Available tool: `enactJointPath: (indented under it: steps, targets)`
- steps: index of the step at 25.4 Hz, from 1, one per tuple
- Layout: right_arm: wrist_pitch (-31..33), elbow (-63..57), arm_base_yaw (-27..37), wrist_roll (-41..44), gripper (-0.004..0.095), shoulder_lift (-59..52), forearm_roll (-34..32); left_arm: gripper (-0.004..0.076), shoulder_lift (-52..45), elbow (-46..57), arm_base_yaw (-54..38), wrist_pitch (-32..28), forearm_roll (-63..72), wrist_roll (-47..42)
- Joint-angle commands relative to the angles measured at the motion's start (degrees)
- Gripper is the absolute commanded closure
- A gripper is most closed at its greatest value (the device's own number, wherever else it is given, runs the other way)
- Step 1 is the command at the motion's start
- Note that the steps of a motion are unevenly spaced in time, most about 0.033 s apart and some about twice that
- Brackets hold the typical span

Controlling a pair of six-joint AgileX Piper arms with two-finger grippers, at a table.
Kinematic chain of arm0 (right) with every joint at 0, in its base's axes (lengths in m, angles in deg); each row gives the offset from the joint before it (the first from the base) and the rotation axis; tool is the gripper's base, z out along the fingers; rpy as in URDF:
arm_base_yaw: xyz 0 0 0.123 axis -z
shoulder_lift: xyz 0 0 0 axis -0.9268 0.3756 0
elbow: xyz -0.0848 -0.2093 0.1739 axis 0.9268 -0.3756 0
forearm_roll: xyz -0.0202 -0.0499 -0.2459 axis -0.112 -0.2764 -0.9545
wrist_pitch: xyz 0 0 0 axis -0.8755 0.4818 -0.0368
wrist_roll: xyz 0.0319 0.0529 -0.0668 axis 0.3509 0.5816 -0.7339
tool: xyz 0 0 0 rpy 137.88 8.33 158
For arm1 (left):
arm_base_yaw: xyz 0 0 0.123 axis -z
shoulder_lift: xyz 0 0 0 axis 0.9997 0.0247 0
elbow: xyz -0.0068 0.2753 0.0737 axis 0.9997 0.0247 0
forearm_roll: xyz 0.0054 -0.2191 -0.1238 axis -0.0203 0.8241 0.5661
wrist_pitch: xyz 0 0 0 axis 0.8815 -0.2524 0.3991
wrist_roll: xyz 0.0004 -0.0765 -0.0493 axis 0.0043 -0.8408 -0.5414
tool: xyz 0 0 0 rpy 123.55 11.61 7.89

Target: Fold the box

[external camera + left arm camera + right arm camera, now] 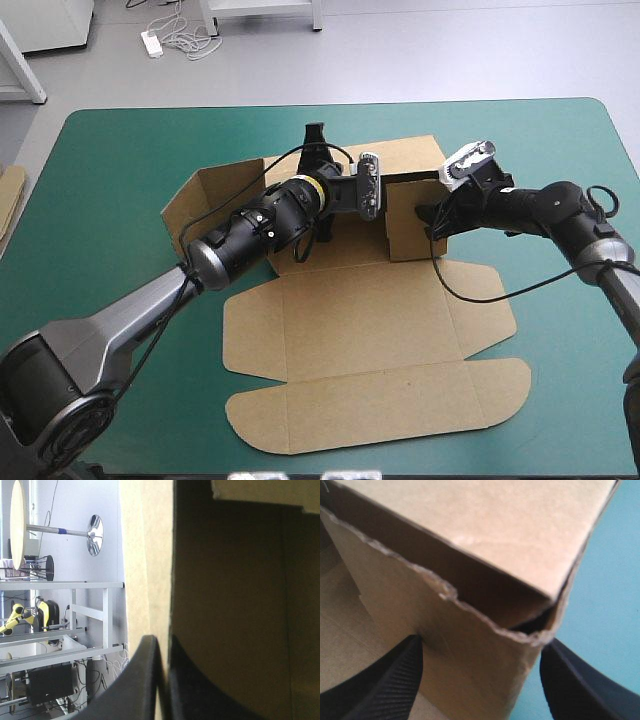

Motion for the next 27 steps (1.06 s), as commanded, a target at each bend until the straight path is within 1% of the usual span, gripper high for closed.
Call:
enactJointPath:
  steps: [1, 2, 7, 12, 18, 20, 23, 27]
  targets:
    - [-4.57, 1.55, 0.40, -0.82, 0.0287, -1.28, 3.34, 0.0733, -1.91, -1.07, 0.53, 1.64, 2.71, -1.61]
    - [-5.70, 1.55, 0.40, -1.37, 0.0287, -1.28, 4.56, 0.0733, -1.91, -1.07, 0.53, 1.47, 3.45, -1.49]
    - [-6.89, 1.55, 0.40, -3.23, 0.0287, -1.28, 8.46, 0.0733, -1.91, -1.07, 0.53, 1.22, 4.42, 0.13]
    - [-7.47, 3.66, 0.40, -4.94, 0.0287, -1.23, 9.61, 0.0733, -1.91, -1.07, 0.63, 0.45, 4.68, 0.13]
    - [-4.54, 3.76, 0.40, -4.82, 0.0287, -0.45, 10.74, 0.0733, -1.91, -1.07, 1.36, -0.26, 4.45, 0.13]
    - [-3.49, 3.76, 0.40, -4.57, 0.0288, -0.19, 10.64, 0.0733, -1.91, -1.07, 1.75, -0.26, 4.45, -0.02]
    - [-2.09, 3.76, 0.40, -3.38, 0.0326, -0.20, 10.19, 0.0733, -1.80, -1.07, 2.20, 0.58, 4.45, -0.07]
    - [-0.72, 3.76, 0.40, 0.56, 0.0406, -0.07, 5.76, 0.0733, -1.69, -1.07, 2.42, 1.95, 4.57, 0.06]
